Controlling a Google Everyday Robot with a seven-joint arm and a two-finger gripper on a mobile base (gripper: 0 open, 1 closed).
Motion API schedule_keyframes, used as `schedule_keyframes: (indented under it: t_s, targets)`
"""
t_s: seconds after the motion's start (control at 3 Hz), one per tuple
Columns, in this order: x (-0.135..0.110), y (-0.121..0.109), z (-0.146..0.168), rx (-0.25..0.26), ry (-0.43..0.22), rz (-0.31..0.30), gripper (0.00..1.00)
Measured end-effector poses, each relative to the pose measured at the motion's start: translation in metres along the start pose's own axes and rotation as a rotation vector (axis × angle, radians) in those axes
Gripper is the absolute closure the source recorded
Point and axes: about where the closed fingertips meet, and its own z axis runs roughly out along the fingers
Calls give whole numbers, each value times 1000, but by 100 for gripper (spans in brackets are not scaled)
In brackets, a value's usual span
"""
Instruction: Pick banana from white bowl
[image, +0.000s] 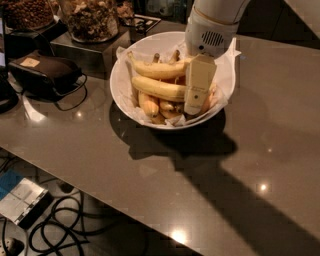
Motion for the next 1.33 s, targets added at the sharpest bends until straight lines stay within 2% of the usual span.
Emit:
schedule_keyframes:
  t_s: [0.67, 1.33]
  targets:
    - [4, -6, 4, -10, 0, 16, 35]
    - [6, -9, 11, -28, 4, 20, 36]
